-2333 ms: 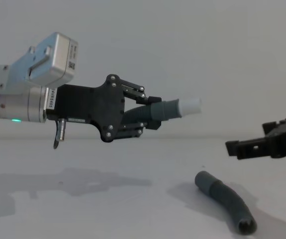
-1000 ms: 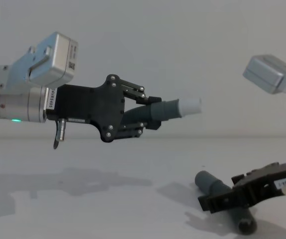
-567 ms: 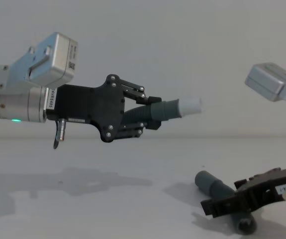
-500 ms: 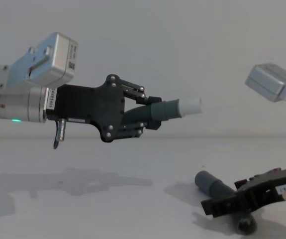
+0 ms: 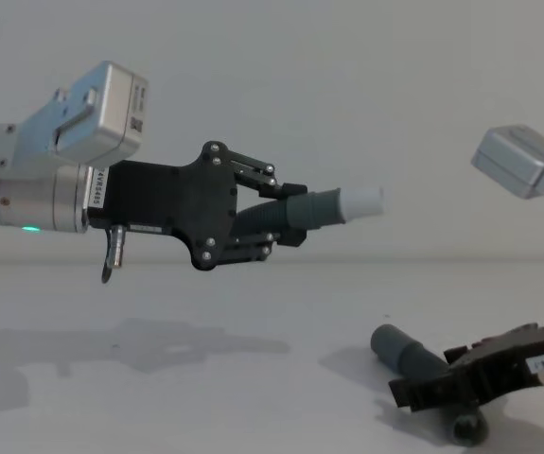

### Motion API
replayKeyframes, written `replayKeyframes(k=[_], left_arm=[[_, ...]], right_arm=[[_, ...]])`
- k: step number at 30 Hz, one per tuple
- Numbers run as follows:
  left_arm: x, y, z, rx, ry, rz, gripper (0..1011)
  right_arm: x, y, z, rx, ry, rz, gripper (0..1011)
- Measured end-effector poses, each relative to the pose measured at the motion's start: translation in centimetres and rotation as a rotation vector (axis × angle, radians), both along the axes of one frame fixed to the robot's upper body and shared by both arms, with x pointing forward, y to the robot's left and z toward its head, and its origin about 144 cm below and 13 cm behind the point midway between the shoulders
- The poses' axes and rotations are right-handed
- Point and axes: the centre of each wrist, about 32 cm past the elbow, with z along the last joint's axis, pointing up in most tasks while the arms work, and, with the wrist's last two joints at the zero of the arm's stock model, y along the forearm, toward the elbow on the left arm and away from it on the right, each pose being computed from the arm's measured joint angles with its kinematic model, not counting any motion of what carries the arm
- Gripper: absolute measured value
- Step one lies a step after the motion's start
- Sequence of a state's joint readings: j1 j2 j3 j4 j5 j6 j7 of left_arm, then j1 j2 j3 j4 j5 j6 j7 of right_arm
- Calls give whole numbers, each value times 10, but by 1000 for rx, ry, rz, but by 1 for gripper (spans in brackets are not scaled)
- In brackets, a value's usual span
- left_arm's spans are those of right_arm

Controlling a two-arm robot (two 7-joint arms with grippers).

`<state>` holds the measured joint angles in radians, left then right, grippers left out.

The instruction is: Use both hands to pick up one end of the pipe from the table, align the ends, and insert them.

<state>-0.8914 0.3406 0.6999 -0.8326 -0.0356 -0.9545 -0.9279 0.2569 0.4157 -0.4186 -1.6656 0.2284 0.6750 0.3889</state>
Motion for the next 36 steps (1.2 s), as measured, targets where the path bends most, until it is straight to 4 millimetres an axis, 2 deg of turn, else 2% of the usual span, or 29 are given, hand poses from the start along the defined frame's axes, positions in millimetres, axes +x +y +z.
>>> replayKeyframes(k=[2, 9, 10, 11, 19, 25, 36], left_arm=[[0, 0, 0, 0, 0, 0, 344], [0, 0, 0, 0, 0, 0, 345], [0, 0, 0, 0, 0, 0, 345], [0, 0, 0, 0, 0, 0, 344], [0, 0, 0, 0, 0, 0, 345], [0, 0, 0, 0, 0, 0, 345], [0, 0, 0, 0, 0, 0, 345]], right_arm=[[0, 0, 0, 1, -1, -1, 825], [0, 0, -1, 2, -1, -3, 590], [0, 0, -1, 2, -1, -3, 590], [0, 0, -1, 2, -1, -4, 528], [0, -1, -1, 3, -1, -5, 272], [0, -1, -2, 3, -1, -6, 205], [0, 0, -2, 4, -1, -6, 203]])
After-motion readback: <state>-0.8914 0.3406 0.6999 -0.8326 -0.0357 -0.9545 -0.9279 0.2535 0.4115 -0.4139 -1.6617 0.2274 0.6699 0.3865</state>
